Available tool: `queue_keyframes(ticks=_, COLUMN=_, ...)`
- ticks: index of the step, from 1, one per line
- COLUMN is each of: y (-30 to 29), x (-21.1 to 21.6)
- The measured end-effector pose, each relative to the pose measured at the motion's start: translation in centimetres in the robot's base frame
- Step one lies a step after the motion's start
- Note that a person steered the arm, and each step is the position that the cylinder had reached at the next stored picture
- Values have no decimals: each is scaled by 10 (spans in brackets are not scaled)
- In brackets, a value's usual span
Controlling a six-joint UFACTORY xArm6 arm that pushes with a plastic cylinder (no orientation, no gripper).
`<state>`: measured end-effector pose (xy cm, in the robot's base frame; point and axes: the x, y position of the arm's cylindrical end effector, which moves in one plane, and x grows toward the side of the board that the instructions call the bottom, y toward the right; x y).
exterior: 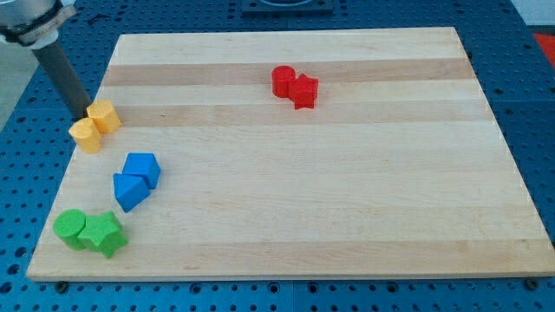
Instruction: Slide the yellow hexagon slightly down and right
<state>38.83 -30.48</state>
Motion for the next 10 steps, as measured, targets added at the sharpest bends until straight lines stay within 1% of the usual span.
queue_keyframes(ticks=1, y=2, x=12)
queue_keyframes(ticks=3, y=37, x=13)
queue_keyframes(ticks=4, y=32, x=12)
queue_keyframes(ticks=5, y=19, x=6)
queue_keyframes(ticks=6, y=18, x=-7)
queue_keyframes(ticks=8, y=34, x=-36)
queue_keyframes(ticks=9, y=46, x=-25)
queue_keyframes(ticks=10, y=49, x=-4)
